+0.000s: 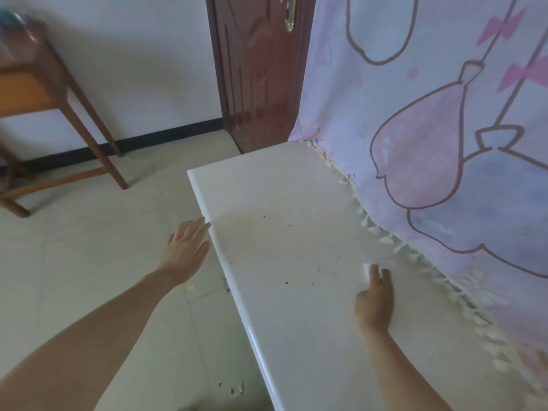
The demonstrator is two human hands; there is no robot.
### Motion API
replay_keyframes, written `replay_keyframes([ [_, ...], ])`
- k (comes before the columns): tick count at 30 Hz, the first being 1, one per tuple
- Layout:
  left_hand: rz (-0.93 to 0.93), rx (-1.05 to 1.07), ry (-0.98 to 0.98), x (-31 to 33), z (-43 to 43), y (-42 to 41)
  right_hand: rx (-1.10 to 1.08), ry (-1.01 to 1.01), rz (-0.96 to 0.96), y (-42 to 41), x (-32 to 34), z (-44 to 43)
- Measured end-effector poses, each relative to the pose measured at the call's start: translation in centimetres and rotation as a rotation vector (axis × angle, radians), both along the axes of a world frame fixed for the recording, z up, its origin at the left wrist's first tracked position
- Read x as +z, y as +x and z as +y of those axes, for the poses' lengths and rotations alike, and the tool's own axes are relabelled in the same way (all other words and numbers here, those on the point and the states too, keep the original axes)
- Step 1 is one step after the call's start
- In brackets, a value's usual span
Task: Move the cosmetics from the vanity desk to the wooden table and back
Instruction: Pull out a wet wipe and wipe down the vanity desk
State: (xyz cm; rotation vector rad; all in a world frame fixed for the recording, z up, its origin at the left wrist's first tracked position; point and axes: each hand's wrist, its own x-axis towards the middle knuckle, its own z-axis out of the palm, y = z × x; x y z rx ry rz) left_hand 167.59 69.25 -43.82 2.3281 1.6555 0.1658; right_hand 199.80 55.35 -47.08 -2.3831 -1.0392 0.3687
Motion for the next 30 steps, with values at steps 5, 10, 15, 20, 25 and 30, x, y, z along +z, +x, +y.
replay_keyframes([
  [5, -0.051, -0.073, 0.042, -0.1, 6.0, -1.7, 0.082, -0.006, -0.076, -0.3, 0.6, 9.1],
  [10, -0.012, -0.217, 0.03, -1.0, 15.2, -2.9, 0.275, 0.036, -0.077, -9.2, 0.4, 15.9],
  [15, 0.019, -0.254, -0.037, -1.9, 22.5, -2.9, 0.677, 0.228, -0.127, -23.2, -0.6, 17.5],
  [20, -0.078, -0.342, -0.146, -2.4, 25.1, -2.5, 0.578, 0.222, -0.066, -25.2, 1.3, 17.9],
  [25, -0.163, -0.362, -0.21, -2.5, 24.7, -2.2, -0.143, 0.252, -0.043, -13.9, 2.8, 15.4],
  [30, -0.169, -0.4, -0.199, -3.1, 25.2, -2.5, -0.26, -0.079, -0.061, -13.3, 2.0, 10.7],
])
